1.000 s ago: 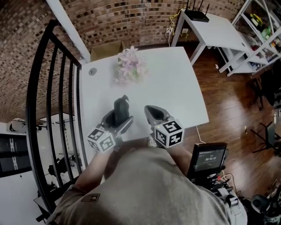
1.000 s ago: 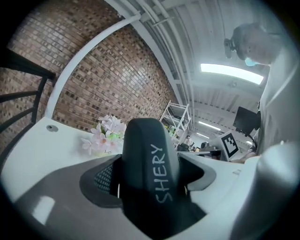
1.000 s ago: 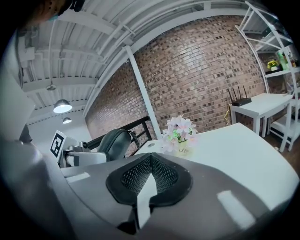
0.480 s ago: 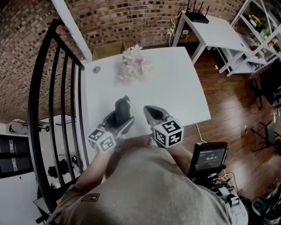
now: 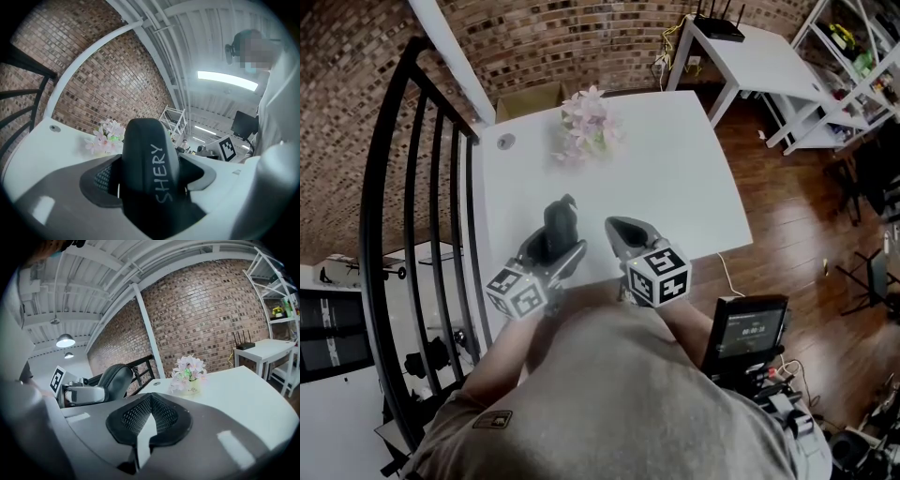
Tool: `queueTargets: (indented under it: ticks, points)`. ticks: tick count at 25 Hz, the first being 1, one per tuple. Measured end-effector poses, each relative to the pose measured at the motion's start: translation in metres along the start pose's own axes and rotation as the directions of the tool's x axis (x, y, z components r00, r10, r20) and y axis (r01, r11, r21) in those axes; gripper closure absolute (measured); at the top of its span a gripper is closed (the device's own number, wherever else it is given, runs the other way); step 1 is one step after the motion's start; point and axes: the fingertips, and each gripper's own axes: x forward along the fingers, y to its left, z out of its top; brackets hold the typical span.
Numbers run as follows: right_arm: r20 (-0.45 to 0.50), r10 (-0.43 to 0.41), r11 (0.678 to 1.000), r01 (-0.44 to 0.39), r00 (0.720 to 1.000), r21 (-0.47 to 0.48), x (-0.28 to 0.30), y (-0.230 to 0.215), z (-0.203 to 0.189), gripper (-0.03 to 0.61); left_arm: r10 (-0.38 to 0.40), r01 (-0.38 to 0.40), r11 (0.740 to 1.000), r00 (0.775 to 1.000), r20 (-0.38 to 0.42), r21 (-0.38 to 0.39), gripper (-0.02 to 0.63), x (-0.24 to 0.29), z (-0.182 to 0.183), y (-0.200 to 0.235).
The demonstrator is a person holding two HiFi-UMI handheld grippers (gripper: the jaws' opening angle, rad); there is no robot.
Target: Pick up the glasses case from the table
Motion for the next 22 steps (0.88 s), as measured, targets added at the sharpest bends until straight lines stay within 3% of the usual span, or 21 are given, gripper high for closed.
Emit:
queueTargets:
  ticks: [22]
  points:
    - [0.004,0.004,1.000,-0.004,1.000,-0.004,0.0011,-0.0007,-0.0025,0.569,-0.003,0.003,1.000,1.000,-0.015,0.005,0.245,0.0010,-0.0054,-0.0029]
